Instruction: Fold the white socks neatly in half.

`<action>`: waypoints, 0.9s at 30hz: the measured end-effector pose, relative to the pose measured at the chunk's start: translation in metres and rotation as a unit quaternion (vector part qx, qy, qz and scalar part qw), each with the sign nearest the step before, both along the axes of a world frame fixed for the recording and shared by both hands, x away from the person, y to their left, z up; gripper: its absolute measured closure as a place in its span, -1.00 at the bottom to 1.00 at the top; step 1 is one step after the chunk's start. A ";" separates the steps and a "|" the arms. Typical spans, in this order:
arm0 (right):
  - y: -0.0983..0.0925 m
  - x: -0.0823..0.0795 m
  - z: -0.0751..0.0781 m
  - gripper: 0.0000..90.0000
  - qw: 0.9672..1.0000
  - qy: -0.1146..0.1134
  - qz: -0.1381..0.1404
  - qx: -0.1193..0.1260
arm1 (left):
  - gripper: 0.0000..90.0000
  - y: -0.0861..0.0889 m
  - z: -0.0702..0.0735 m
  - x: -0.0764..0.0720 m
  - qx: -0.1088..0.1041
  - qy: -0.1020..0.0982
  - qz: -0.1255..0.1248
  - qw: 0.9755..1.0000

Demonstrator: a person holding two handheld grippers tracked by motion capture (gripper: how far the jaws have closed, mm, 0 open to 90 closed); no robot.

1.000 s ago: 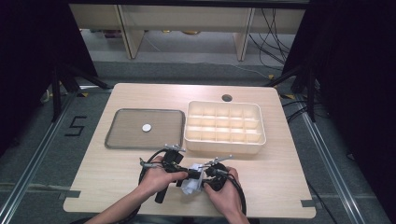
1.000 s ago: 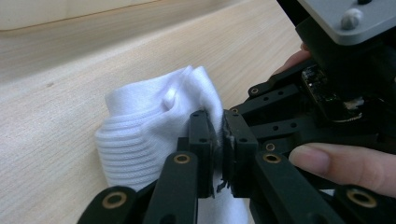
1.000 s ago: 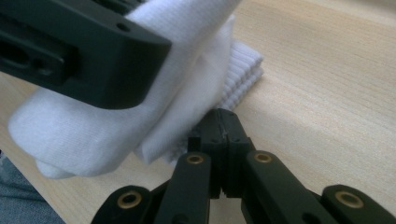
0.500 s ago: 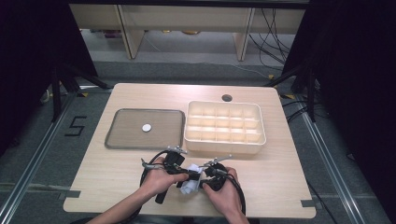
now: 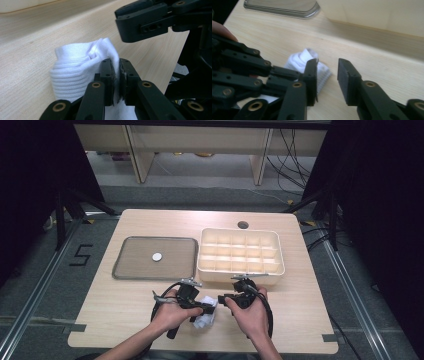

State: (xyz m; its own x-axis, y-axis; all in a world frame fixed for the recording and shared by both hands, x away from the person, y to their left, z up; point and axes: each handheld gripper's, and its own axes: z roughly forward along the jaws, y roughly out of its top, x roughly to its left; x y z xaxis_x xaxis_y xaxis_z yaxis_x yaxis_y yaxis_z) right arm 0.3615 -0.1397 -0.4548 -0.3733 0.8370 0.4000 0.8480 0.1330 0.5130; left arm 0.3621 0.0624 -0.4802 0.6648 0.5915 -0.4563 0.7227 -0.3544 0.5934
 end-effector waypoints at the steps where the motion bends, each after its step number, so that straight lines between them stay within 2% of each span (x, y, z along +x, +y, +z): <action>1: 0.002 0.001 -0.001 0.44 1.000 0.008 -0.003 0.010 | 0.80 0.000 -0.001 0.000 -0.010 -0.003 -0.005 1.000; 2: 0.002 0.004 -0.002 0.44 1.000 0.001 0.003 0.005 | 0.80 -0.001 -0.002 -0.001 -0.012 -0.002 -0.004 1.000; 3: 0.003 0.005 -0.004 0.43 1.000 0.007 0.007 0.012 | 0.80 0.000 0.000 -0.001 0.002 -0.004 -0.001 1.000; 4: 0.006 0.005 -0.004 0.43 1.000 0.022 -0.002 0.022 | 0.80 0.000 0.000 -0.002 0.001 -0.007 -0.002 1.000; 5: 0.006 0.008 -0.008 0.43 1.000 0.007 0.004 0.021 | 0.80 0.000 0.000 -0.002 0.001 -0.011 -0.006 1.000; 6: 0.005 0.009 -0.008 0.43 1.000 0.016 0.013 0.019 | 0.79 0.000 0.000 -0.002 0.005 -0.011 -0.007 1.000; 7: 0.006 0.010 -0.009 0.45 0.999 0.012 0.016 0.025 | 0.79 0.000 0.000 -0.002 0.002 -0.011 -0.007 1.000; 8: 0.007 0.010 -0.009 0.47 1.000 0.013 0.013 0.021 | 0.79 -0.001 -0.001 -0.002 -0.005 -0.013 -0.007 1.000; 9: 0.007 0.010 -0.011 0.50 0.999 0.020 0.015 0.029 | 0.79 -0.001 -0.001 -0.002 -0.005 -0.013 -0.007 1.000; 10: 0.006 0.012 -0.012 0.53 0.999 0.017 0.022 0.027 | 0.79 -0.002 -0.002 -0.002 -0.009 -0.017 -0.002 1.000; 13: 0.009 0.011 -0.014 0.69 0.999 0.035 0.018 0.026 | 0.78 -0.002 -0.002 -0.003 -0.010 -0.017 -0.001 1.000; 15: 0.008 0.013 -0.016 0.84 0.999 0.029 0.036 0.027 | 0.77 -0.003 -0.002 -0.003 -0.011 -0.017 0.001 1.000; 17: 0.009 0.012 -0.016 0.87 0.999 0.031 0.031 0.024 | 0.71 -0.002 -0.001 -0.003 -0.007 -0.015 -0.006 1.000; 18: 0.009 0.012 -0.017 0.88 0.999 0.029 0.031 0.023 | 0.66 0.000 0.003 -0.004 -0.012 -0.023 -0.009 1.000; 20: 0.009 0.013 -0.017 0.88 0.999 0.024 0.029 0.020 | 0.57 0.002 0.011 -0.008 -0.016 -0.040 -0.008 0.999; 21: 0.009 0.013 -0.017 0.88 0.999 0.024 0.029 0.020 | 0.55 0.002 0.011 -0.008 -0.016 -0.040 -0.008 0.999; 22: 0.009 0.013 -0.017 0.88 0.999 0.025 0.025 0.021 | 0.55 0.006 0.019 -0.016 -0.019 -0.059 -0.015 0.998; 23: 0.009 0.013 -0.017 0.88 0.999 0.025 0.024 0.022 | 0.55 0.008 0.022 -0.021 -0.016 -0.066 -0.017 0.998; 25: 0.009 0.013 -0.016 0.88 0.999 0.024 0.022 0.022 | 0.61 0.013 0.023 -0.028 -0.008 -0.063 -0.030 0.998; 27: 0.009 0.014 -0.017 0.88 0.999 0.016 0.027 0.024 | 0.68 0.015 0.017 -0.031 -0.004 -0.055 -0.033 0.998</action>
State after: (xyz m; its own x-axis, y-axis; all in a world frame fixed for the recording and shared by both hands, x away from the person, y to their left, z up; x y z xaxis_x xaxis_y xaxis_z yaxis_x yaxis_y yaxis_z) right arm 0.3754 -0.1302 -0.4719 -0.4027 0.7957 0.4525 0.8569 0.1539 0.4920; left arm 0.3307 0.0772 -0.4634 0.7484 0.5414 -0.3831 0.6283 -0.3935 0.6711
